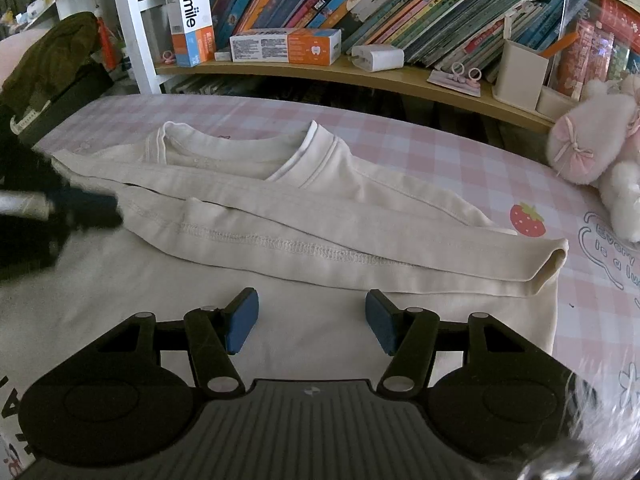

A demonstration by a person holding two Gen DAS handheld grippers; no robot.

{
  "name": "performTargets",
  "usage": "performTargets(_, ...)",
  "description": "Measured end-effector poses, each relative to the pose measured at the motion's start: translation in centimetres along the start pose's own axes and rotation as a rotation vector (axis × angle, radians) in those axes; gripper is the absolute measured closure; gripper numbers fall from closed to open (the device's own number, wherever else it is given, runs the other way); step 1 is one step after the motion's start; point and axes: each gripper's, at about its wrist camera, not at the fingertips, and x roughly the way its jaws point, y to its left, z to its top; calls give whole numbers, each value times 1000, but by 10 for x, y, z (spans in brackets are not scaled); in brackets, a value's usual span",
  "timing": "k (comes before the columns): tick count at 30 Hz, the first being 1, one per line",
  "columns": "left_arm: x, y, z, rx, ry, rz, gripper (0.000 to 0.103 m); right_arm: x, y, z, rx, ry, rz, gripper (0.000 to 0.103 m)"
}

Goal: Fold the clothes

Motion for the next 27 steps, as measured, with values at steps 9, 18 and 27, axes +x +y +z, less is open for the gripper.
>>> performTargets(9,-3,2,-2,32,-40,55,90,-11,12,20,-181,-123,-95,50)
performTargets(18,29,26,-5,287,14,166,89,28,43,24,-704,-47,-168,53)
performTargets(27,19,23,-9,492,-33,160,47,32,52,15,-911,-35,-251,53)
